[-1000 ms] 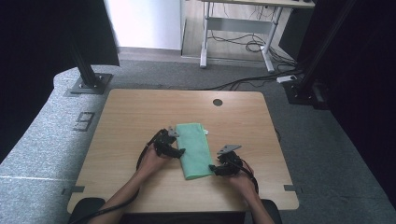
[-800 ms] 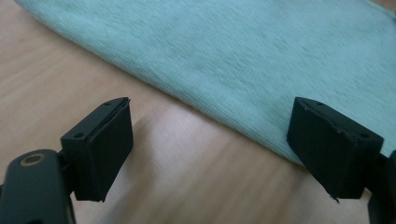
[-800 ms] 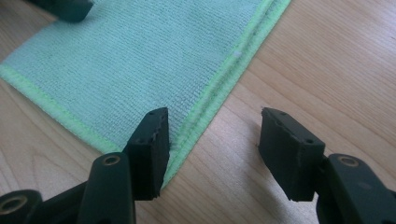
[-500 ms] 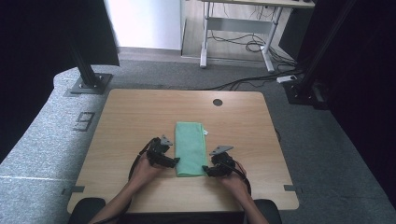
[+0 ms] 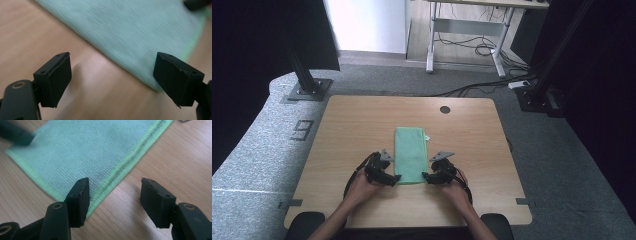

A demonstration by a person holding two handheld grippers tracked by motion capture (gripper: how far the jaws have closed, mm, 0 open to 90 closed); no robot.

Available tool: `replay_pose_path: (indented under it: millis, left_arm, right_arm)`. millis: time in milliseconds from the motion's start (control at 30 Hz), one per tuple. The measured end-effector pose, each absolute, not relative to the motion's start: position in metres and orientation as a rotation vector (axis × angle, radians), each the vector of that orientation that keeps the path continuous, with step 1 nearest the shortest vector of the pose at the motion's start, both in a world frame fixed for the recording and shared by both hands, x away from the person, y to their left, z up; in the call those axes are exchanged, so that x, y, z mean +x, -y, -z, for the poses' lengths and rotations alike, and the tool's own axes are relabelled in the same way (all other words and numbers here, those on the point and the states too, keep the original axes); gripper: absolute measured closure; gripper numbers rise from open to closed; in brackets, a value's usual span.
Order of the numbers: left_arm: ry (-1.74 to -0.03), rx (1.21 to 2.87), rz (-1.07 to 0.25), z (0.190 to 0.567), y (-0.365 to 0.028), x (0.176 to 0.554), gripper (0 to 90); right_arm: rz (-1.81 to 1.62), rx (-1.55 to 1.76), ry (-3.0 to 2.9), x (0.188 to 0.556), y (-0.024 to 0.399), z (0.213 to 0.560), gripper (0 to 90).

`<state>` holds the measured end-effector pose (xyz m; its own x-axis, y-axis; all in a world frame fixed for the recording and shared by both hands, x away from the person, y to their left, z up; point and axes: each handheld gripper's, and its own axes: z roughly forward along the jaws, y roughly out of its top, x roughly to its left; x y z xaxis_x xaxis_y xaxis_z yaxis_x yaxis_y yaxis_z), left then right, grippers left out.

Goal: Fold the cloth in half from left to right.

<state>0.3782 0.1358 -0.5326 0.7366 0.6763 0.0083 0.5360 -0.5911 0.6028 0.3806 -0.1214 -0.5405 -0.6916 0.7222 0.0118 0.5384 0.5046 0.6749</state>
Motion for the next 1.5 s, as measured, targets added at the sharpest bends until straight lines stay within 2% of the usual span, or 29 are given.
replay_pose_path:
  millis: [200, 400, 500, 633, 667, 700, 733, 900, 1067, 1133, 1233, 1500]
  left_arm:
    - [-0.909, 2.353, -0.327, 0.533, -0.147, 0.362, 14.5]
    - [-0.951, 2.256, -0.293, 0.526, -0.167, 0.359, 14.7]
    - [-0.955, 2.263, -0.326, 0.527, -0.178, 0.353, 14.7]
    - [-0.981, 2.268, -0.348, 0.531, -0.195, 0.351, 14.7]
    - [-0.996, 2.257, -0.344, 0.532, -0.201, 0.351, 14.6]
    - [-0.996, 2.257, -0.344, 0.532, -0.201, 0.351, 14.6]
    - [-1.007, 2.244, -0.340, 0.533, -0.205, 0.352, 14.5]
    - [-1.016, 2.250, -0.344, 0.535, -0.208, 0.353, 13.8]
    - [-1.023, 2.281, -0.382, 0.541, -0.211, 0.355, 10.7]
    - [-1.028, 2.259, -0.365, 0.545, -0.214, 0.359, 4.6]
    - [-1.025, 2.250, -0.370, 0.548, -0.216, 0.361, 0.7]
    - [-1.015, 2.243, -0.372, 0.549, -0.216, 0.362, 0.0]
  right_arm:
    - [-0.951, 1.029, -2.478, 0.380, 0.120, 0.539, 38.1]
    - [-1.016, 1.015, -2.495, 0.377, 0.130, 0.532, 31.9]
    - [-1.040, 1.020, -2.485, 0.374, 0.139, 0.529, 30.0]
    - [-1.041, 1.032, -2.487, 0.371, 0.155, 0.528, 22.9]
    - [-1.033, 1.026, -2.484, 0.370, 0.162, 0.529, 18.6]
    - [-1.033, 1.026, -2.484, 0.370, 0.162, 0.529, 18.6]
    - [-1.009, 1.013, -2.478, 0.369, 0.168, 0.531, 13.7]
    - [-0.994, 1.012, -2.471, 0.367, 0.180, 0.538, 10.1]
    - [-0.984, 1.047, -2.481, 0.371, 0.186, 0.551, 0.2]
    - [-0.994, 1.042, -2.469, 0.372, 0.187, 0.553, 0.0]
    - [-1.008, 1.041, -2.455, 0.371, 0.188, 0.555, 0.0]
    - [-1.023, 1.050, -2.427, 0.371, 0.189, 0.556, 0.0]
